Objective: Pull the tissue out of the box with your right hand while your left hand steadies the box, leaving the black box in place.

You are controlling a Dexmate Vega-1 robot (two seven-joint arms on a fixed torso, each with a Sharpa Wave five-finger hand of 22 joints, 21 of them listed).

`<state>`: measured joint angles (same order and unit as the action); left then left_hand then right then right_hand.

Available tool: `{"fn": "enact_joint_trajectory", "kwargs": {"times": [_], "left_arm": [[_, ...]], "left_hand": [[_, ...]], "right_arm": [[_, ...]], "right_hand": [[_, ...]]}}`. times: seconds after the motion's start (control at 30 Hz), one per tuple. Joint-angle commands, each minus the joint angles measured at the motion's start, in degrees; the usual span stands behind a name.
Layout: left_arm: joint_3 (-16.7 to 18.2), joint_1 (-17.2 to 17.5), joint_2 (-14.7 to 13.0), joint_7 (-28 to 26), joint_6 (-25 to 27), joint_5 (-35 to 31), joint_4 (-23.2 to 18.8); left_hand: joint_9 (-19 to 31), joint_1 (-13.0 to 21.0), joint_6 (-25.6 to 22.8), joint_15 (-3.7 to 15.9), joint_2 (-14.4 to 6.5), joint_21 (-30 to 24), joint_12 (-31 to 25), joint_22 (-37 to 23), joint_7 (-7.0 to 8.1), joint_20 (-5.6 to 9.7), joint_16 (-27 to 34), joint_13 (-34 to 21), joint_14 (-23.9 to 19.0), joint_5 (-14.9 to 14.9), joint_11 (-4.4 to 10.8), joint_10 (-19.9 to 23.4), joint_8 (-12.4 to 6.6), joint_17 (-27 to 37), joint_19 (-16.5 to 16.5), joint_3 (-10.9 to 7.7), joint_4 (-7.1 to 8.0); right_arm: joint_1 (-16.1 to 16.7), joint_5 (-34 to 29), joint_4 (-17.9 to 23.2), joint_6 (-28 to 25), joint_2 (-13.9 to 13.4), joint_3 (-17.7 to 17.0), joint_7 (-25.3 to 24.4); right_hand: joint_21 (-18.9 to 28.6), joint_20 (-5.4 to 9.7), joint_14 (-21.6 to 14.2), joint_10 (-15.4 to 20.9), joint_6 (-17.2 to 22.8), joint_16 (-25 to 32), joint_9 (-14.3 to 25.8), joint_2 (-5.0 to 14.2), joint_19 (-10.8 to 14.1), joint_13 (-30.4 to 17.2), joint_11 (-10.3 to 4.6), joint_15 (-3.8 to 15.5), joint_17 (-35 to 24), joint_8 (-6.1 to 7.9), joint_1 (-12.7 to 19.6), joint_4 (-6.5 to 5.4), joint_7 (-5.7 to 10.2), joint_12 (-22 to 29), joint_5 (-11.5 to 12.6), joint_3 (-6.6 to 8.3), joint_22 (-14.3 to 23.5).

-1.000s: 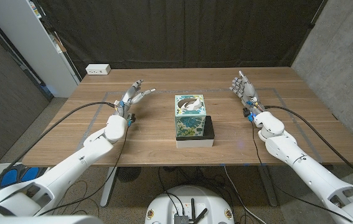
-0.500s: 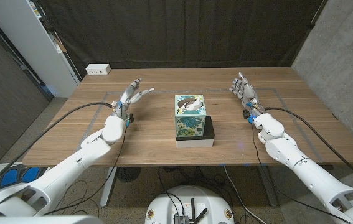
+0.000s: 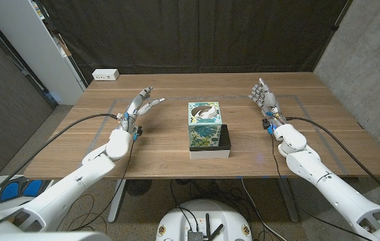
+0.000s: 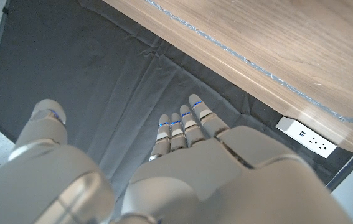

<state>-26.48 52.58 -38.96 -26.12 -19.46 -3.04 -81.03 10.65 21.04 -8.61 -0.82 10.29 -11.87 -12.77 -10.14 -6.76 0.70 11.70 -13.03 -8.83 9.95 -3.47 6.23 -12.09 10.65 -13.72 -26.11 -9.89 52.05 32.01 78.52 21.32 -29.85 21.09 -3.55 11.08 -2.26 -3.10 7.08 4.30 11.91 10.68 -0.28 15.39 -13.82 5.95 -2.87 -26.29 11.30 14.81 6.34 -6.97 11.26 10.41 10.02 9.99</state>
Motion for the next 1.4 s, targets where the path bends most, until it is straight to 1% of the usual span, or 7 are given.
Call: {"fn": "enact_joint_trajectory", "kwargs": {"times": [0.03,0.23,0.6,1.03,1.1,1.17,1.4], "left_arm": [[1.74,3.61,-1.31,-0.96,-0.94,-1.54,-3.49],[2.78,6.00,-0.69,-3.32,-1.22,-2.13,-4.77],[4.63,10.48,-1.60,-3.92,-2.51,-2.38,-8.19],[7.13,15.96,-3.44,-1.52,-3.86,-0.86,-13.30],[7.97,17.72,-4.19,-3.16,0.05,-4.14,-16.28],[7.72,17.57,-3.32,-1.38,-3.73,-0.70,-14.46],[9.11,20.50,-3.83,-1.92,-4.99,-1.92,-16.34]], "left_hand": [[0.10,0.27,-0.31,-0.29,-0.63,-0.12,-0.32,-0.11,0.03,-0.32,0.06,-0.01,-0.20,-0.05,-0.17,0.37,-0.28,0.17,-0.19,0.03,0.07],[0.10,0.33,-0.37,-0.28,-0.71,0.11,-0.21,-0.12,0.01,-0.44,-0.14,0.04,0.14,-0.01,-0.17,0.23,-0.22,0.17,0.27,0.13,0.13],[0.07,0.73,-0.82,1.34,-0.84,0.29,-0.12,-0.14,1.30,1.67,-0.25,0.24,0.18,0.06,1.41,0.58,-0.19,0.13,0.66,0.53,0.19],[0.08,1.25,-1.06,0.79,-1.16,0.01,-0.24,-0.18,0.87,0.89,-0.02,0.32,-0.80,0.17,0.70,1.27,-0.17,0.11,-0.19,0.57,0.20],[0.09,1.31,-1.25,0.64,-1.20,0.05,-0.21,-0.19,0.66,0.73,-0.01,0.33,-0.88,0.20,0.49,1.26,-0.21,0.11,-0.12,0.57,0.21],[0.09,1.33,-1.23,0.50,-1.25,0.14,-0.20,-0.20,0.61,0.60,-0.08,0.34,-0.76,0.22,0.43,1.25,-0.18,0.11,0.09,0.59,0.24],[0.09,1.36,-1.12,0.30,-1.37,0.26,-0.15,-0.21,0.44,0.47,-0.17,0.35,-0.62,0.28,0.38,1.21,-0.07,0.12,0.40,0.62,0.31]], "right_arm": [[-0.25,-0.18,-0.50,-0.31,-0.46,0.20,0.81],[-0.07,0.33,-0.81,-0.17,-0.06,0.12,0.84],[0.10,-0.81,-0.23,-0.27,-0.44,0.23,-0.22],[-0.14,-0.87,-1.05,0.01,0.18,0.51,-0.23],[-0.06,-1.23,-0.97,0.29,0.43,0.43,-1.05],[-0.17,-1.24,-1.06,0.55,0.35,0.40,-0.74],[0.18,-1.53,0.05,-0.37,-0.33,0.21,-1.43]], "right_hand": [[0.40,-0.15,-0.16,0.34,0.47,0.28,0.12,0.04,0.30,0.06,-0.15,-0.19,0.01,0.21,-0.55,0.25,-0.77,0.42,0.13,-0.06,0.13],[0.37,-0.15,-0.21,0.32,0.49,0.30,0.12,0.07,0.28,0.22,-0.14,-0.23,0.10,0.19,-0.59,0.29,-0.78,0.41,0.13,-0.08,0.13],[0.45,-0.21,-0.40,0.63,0.93,0.39,0.13,0.14,0.52,0.45,-0.15,-0.07,0.26,0.32,-0.65,0.37,-0.88,0.52,0.13,-0.09,0.13],[0.53,-0.15,-0.69,0.78,1.16,0.49,0.13,0.19,0.85,0.68,-0.33,0.01,0.41,0.34,-0.67,0.47,-0.79,0.53,0.13,-0.10,0.13],[0.52,-0.13,-0.73,0.82,1.19,0.50,0.13,0.21,0.85,0.73,-0.40,0.20,0.45,0.34,-0.67,0.49,-0.71,0.54,0.12,-0.10,0.13],[0.56,0.02,-0.84,0.89,1.41,0.54,0.13,0.22,0.98,0.78,-0.52,0.29,0.49,0.41,-0.67,0.51,-0.62,0.56,0.12,-0.10,0.13],[0.55,0.03,-0.85,0.96,1.45,0.53,0.12,0.24,1.03,0.88,-0.70,0.36,0.57,0.39,-0.67,0.57,-0.55,0.56,0.12,-0.10,0.13]]}}
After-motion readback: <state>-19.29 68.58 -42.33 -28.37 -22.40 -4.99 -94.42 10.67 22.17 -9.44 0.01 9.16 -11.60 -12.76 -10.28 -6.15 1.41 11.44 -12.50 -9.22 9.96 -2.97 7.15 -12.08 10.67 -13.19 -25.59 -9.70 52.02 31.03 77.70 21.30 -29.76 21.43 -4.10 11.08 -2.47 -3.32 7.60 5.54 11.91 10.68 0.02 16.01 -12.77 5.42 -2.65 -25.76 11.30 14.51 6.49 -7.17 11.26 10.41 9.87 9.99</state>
